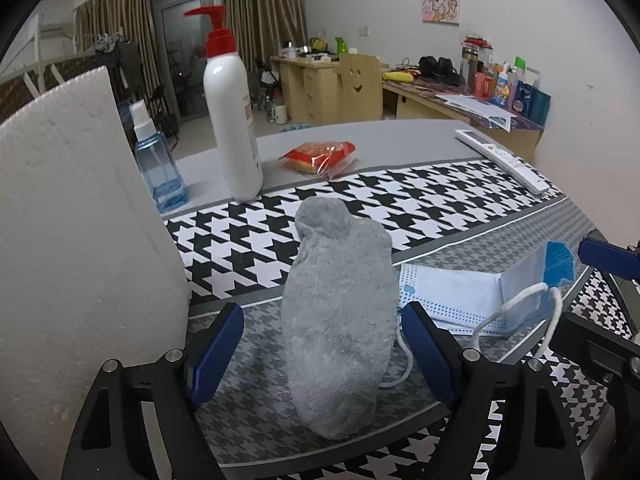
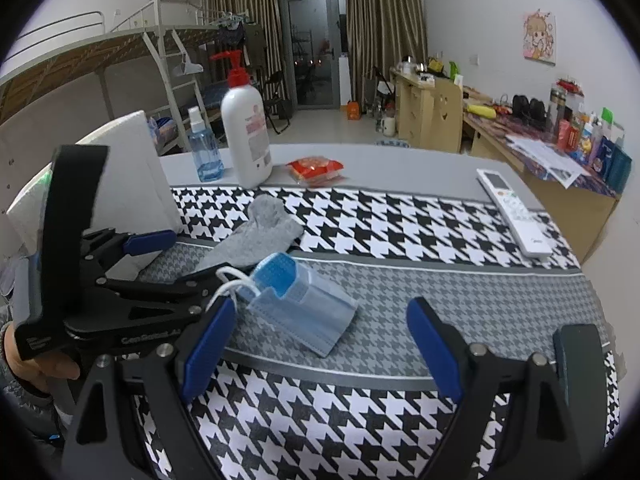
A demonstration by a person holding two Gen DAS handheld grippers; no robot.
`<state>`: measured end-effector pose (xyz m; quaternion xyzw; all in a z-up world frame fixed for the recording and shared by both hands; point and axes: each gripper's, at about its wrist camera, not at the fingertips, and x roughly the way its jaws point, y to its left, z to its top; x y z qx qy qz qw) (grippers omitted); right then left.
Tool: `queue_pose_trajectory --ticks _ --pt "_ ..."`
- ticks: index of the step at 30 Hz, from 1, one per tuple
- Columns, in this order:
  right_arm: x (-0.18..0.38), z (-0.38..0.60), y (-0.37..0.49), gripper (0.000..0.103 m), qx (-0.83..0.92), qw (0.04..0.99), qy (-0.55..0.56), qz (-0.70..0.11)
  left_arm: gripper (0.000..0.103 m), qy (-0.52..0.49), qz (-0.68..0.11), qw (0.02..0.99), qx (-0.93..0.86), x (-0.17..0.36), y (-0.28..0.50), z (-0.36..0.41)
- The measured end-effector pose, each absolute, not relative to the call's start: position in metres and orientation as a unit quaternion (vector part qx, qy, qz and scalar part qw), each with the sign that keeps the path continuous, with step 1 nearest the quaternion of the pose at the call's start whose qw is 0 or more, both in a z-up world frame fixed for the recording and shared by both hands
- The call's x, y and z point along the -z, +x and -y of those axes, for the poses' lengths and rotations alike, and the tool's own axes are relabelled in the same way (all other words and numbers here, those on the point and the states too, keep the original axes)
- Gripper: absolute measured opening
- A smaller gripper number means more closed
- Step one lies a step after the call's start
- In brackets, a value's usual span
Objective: Organize soft objects
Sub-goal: 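Close left gripper on the grey sock while right gripper closes on the blue face mask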
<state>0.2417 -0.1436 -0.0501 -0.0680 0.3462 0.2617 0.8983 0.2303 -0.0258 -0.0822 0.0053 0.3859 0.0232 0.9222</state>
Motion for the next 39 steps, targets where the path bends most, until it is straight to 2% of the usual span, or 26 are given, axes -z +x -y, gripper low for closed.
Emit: queue_pose_trajectory --ticks 2,6,9,11,18,20,23,26,31,35,39 --pt "0.053 0.142 0.246 0.085 -0.264 0.895 -0.065 -0.355 0.082 0.006 -0.390 0.921 -0.024 0.084 0.231 0.026" --pt "0.059 0.137 0.251 0.084 -0.270 0.889 -0.072 -0.363 0.080 0.006 -0.395 0.919 -0.019 0.086 0.232 0.026" --pt "0.063 0.134 0.255 0.081 -0.269 0.886 -0.074 -0.369 0.075 0.003 -0.404 0.915 -0.013 0.089 0.234 0.025" --pt "0.066 0.133 0.258 0.073 -0.271 0.883 -0.076 -0.376 0.072 0.000 -0.411 0.911 -0.009 0.092 0.236 0.025" --pt "0.077 0.128 0.268 0.056 -0.273 0.871 -0.082 -0.399 0.070 -0.004 -0.419 0.908 -0.006 0.095 0.235 0.023" --pt "0.081 0.128 0.269 0.047 -0.273 0.868 -0.084 -0.406 0.064 -0.004 -0.425 0.905 -0.003 0.097 0.236 0.023" --pt "0.085 0.130 0.272 0.041 -0.267 0.865 -0.084 -0.416 0.061 -0.004 -0.431 0.902 0.000 0.099 0.237 0.023" --pt "0.087 0.133 0.274 0.036 -0.264 0.864 -0.082 -0.421 0.057 -0.002 -0.432 0.902 -0.001 0.100 0.236 0.023" --pt "0.089 0.134 0.275 0.030 -0.255 0.864 -0.088 -0.425 0.057 -0.002 -0.430 0.903 -0.002 0.100 0.235 0.024" --pt "0.087 0.136 0.273 0.024 -0.250 0.865 -0.089 -0.425 0.047 -0.001 -0.428 0.904 -0.002 0.100 0.235 0.023" --pt "0.085 0.139 0.273 0.020 -0.242 0.867 -0.085 -0.428 0.043 0.001 -0.426 0.905 0.000 0.100 0.236 0.023"
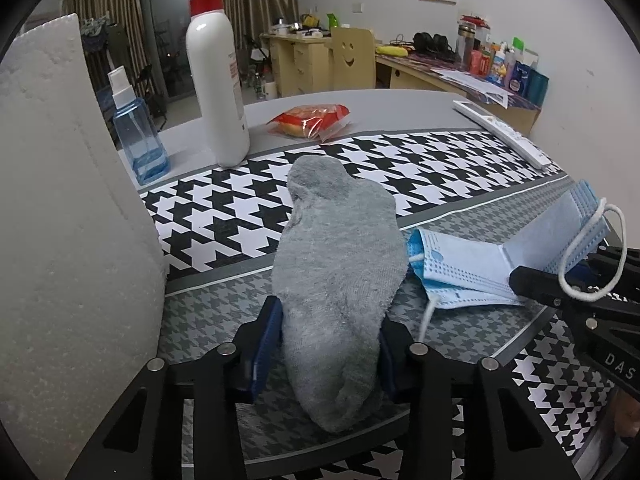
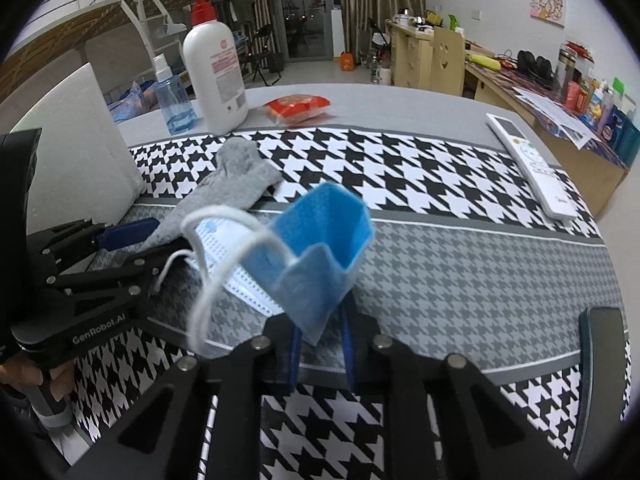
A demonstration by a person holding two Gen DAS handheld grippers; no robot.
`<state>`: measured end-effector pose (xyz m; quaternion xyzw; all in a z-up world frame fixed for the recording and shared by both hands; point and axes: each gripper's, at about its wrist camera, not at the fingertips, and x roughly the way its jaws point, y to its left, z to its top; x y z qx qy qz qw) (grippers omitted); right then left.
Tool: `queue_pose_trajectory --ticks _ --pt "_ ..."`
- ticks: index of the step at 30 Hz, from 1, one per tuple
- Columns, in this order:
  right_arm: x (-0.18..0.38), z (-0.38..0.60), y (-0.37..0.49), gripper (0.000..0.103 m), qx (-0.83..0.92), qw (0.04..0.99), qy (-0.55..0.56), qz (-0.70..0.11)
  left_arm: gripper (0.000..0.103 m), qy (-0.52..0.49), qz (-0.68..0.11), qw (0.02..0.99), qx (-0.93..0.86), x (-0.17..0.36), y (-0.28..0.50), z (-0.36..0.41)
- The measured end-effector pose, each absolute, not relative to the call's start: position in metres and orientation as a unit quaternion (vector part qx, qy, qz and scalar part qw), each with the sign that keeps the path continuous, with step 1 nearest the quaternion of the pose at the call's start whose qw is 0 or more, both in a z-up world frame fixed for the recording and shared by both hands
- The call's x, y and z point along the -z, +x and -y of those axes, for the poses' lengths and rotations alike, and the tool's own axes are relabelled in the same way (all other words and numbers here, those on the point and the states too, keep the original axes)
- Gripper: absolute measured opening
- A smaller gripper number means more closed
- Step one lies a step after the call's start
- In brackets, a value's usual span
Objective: Organize soft objects
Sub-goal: 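Close left gripper on the grey sock while right gripper closes on the blue face mask, then lift the sock with left gripper while right gripper carries the mask toward the foam box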
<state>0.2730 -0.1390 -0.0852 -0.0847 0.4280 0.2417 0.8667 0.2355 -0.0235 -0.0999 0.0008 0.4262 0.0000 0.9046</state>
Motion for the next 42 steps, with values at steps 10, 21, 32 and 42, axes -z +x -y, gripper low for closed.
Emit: queue_pose_trajectory --ticks 10,21,32,42 --pt "0.080 0.150 0.268 0.011 -0.219 0.873 -0.075 -0.429 0.016 -0.009 -0.423 0.906 0.018 0.099 0.235 0.022" --pt "0.071 0.158 0.257 0.007 -0.202 0.885 -0.059 -0.416 0.014 0.005 -0.391 0.920 0.027 0.083 0.221 0.027" --pt "0.053 0.167 0.243 0.007 -0.185 0.900 -0.048 -0.392 0.014 0.005 -0.345 0.938 0.043 0.049 0.195 0.026" --pt "0.030 0.173 0.223 0.007 -0.173 0.916 -0.040 -0.361 0.014 0.011 -0.302 0.952 0.046 0.022 0.172 0.024"
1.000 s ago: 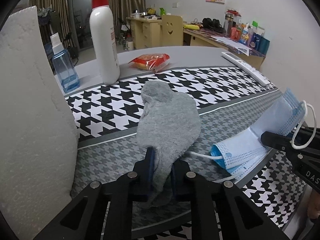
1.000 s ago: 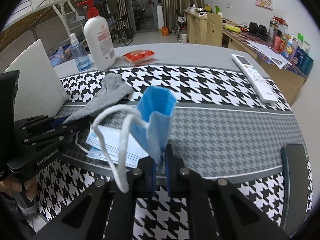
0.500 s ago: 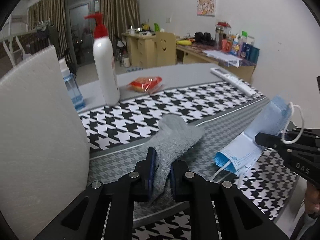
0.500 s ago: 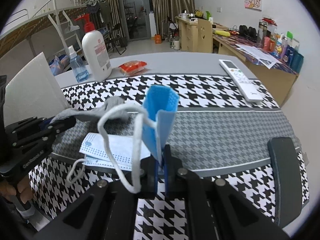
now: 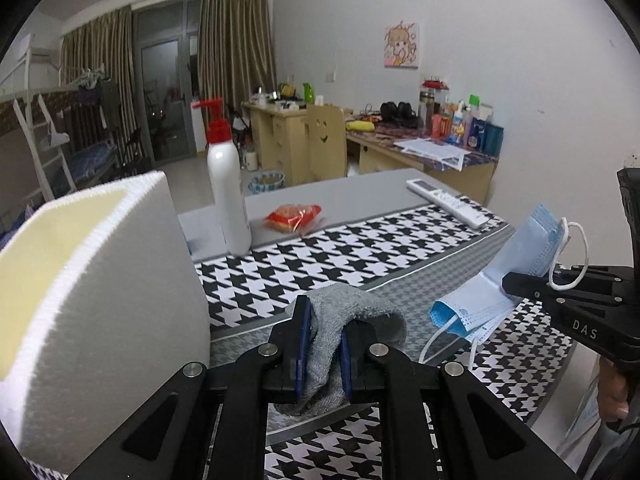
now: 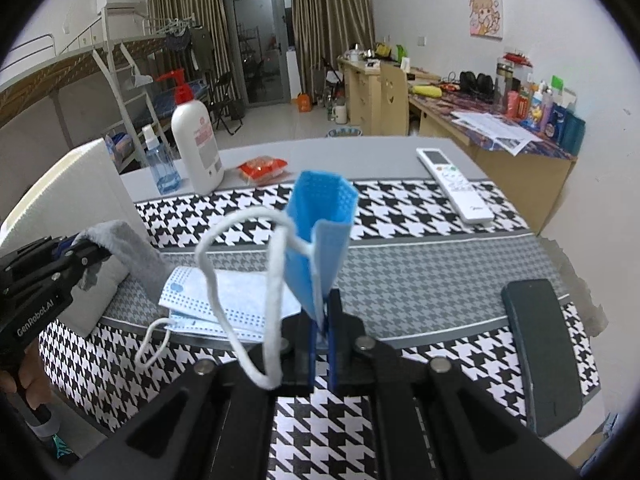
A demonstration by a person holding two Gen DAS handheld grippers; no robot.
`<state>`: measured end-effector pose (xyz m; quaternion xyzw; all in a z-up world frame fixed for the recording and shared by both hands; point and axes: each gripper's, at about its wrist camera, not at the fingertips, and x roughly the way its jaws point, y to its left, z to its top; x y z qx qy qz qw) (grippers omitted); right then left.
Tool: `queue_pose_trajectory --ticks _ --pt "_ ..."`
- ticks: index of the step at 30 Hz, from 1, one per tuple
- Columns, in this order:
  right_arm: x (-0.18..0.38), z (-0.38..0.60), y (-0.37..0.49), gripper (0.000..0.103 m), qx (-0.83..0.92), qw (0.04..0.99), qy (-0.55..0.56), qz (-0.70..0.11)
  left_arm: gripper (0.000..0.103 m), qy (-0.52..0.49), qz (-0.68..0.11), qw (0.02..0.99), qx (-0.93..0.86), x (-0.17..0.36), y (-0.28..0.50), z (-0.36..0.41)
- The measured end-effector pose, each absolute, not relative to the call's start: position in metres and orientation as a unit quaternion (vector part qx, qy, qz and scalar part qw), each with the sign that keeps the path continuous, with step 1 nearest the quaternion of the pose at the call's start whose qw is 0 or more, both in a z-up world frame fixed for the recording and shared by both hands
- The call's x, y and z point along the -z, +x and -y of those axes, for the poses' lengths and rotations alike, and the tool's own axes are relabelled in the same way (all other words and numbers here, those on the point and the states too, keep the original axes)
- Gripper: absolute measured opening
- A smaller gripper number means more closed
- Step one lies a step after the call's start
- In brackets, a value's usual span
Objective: Organize soft objects
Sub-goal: 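Lift the sock with left gripper while right gripper carries the mask toward the foam box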
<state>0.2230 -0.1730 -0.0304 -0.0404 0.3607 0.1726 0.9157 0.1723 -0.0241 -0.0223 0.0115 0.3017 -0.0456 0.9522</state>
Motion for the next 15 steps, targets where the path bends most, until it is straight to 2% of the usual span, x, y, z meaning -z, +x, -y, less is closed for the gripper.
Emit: queue_pose_trajectory --ticks 15 --pt "0.009 0.176 0.208 0.007 -0.150 0.931 -0.022 -0.333 0.014 0.020 -0.278 0.959 0.047 0.004 0.156 0.019"
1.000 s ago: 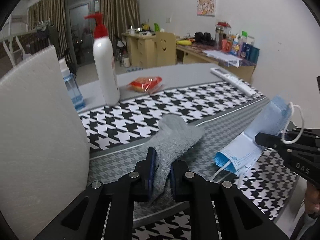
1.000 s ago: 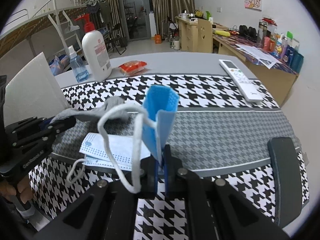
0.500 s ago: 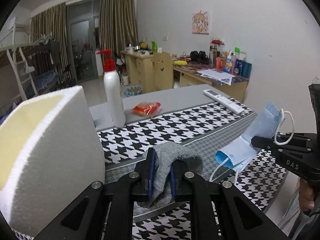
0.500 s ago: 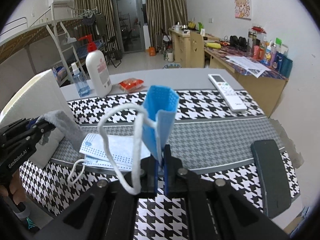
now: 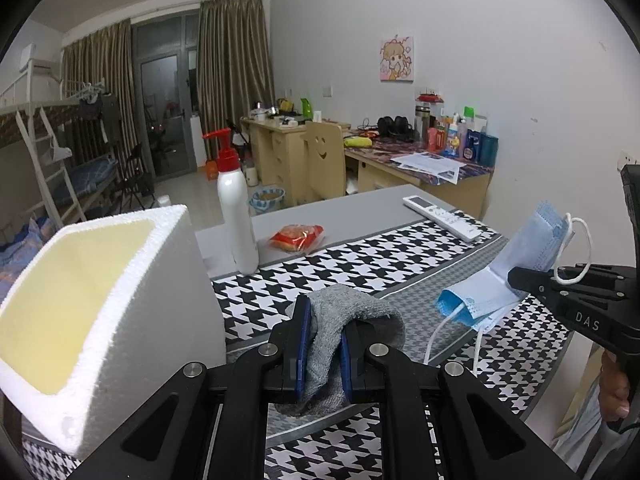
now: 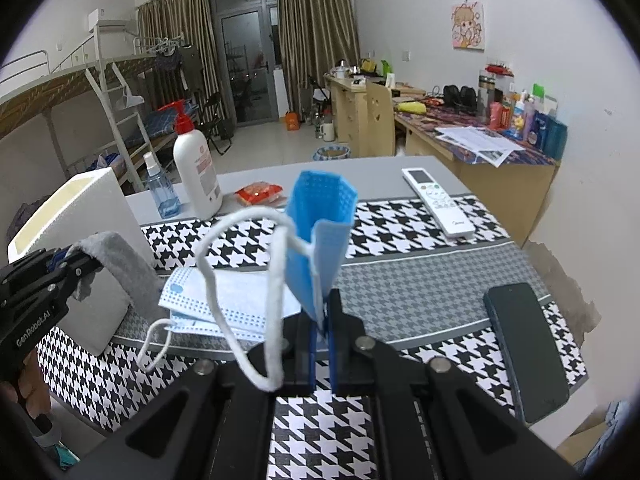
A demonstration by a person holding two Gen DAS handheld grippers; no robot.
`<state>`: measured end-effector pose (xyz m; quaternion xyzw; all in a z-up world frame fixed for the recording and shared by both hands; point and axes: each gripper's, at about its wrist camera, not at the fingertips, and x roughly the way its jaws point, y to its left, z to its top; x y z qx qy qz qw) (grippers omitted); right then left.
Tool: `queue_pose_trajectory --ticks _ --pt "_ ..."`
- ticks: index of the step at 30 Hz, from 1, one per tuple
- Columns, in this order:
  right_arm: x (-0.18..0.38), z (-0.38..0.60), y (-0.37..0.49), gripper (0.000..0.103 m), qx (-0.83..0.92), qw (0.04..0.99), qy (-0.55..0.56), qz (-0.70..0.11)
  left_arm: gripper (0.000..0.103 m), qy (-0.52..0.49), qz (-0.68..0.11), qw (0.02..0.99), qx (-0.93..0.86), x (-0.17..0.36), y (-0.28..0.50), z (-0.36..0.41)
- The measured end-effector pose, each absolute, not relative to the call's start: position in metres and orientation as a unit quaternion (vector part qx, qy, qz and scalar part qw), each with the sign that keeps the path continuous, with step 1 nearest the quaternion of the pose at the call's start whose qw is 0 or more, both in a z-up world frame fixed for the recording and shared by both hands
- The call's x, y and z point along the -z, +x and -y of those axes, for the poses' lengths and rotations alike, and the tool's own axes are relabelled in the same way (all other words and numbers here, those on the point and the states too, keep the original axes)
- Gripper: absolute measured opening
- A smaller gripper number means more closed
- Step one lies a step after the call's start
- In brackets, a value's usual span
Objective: Organize soft objects
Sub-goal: 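Lift the sock with left gripper while right gripper carries the mask toward the foam box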
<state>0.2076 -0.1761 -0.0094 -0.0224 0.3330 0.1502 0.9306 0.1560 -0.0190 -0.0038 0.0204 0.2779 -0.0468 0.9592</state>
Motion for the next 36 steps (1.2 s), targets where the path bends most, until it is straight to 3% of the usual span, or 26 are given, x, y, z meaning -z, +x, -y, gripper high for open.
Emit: queue_pose_trajectory --ticks 36 --pt "-0.047 0.164 0.186 0.007 -0.179 0.952 -0.018 -0.248 0.014 0.025 -0.195 0.979 0.044 -0.067 0.132 0.001"
